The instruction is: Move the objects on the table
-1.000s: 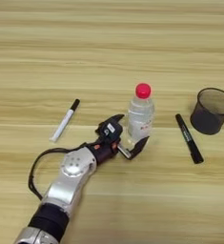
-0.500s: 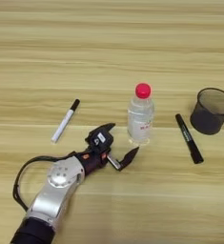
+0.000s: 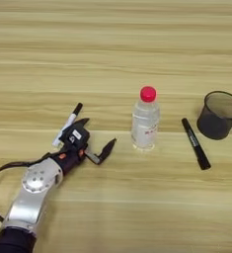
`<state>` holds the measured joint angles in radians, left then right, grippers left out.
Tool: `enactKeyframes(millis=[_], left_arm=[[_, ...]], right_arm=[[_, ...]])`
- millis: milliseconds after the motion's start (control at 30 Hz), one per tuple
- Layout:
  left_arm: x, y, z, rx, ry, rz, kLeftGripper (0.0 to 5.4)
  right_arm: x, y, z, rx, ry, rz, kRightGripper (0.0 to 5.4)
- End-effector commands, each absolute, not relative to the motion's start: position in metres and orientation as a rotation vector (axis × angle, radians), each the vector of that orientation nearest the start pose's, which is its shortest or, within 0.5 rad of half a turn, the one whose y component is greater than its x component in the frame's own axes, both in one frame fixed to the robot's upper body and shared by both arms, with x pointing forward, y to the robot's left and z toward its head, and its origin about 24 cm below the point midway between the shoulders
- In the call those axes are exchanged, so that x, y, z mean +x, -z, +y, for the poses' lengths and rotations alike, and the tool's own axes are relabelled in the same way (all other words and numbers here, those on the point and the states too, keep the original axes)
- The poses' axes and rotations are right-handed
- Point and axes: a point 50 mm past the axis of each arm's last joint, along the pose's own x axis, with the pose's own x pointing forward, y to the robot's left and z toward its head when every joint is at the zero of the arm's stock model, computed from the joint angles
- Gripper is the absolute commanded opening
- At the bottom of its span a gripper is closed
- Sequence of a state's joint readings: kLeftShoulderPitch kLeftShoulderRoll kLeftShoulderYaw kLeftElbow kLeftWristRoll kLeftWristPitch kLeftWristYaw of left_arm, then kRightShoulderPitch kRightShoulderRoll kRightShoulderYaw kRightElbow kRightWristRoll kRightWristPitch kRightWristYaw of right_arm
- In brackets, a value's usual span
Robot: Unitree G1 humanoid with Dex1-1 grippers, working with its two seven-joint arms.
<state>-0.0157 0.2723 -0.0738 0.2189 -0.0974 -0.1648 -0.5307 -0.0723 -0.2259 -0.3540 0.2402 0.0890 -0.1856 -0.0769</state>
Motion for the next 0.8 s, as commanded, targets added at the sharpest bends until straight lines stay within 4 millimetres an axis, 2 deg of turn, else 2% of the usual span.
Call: enactKeyframes(millis=[33,233,400,633,800], left_arm=[[0.256,-0.027,0.181,0.093,0.453,0.013,5.38],[0.265,-0.028,0.198,0.072,0.316,0.018,5.38],[0.268,-0.014,0.208,0.090,0.264,0.095,5.38],[0.265,0.011,0.208,0.108,0.269,0.231,5.38],[0.264,0.017,0.208,0.108,0.269,0.260,5.38]], right_arm=[[0.251,-0.049,-0.281,-0.105,0.425,-0.089,5.40],[0.251,-0.049,-0.280,-0.106,0.423,-0.090,5.40],[0.251,-0.049,-0.280,-0.106,0.424,-0.091,5.40],[0.250,-0.049,-0.281,-0.106,0.425,-0.091,5.40],[0.250,-0.049,-0.281,-0.106,0.426,-0.091,5.40]])
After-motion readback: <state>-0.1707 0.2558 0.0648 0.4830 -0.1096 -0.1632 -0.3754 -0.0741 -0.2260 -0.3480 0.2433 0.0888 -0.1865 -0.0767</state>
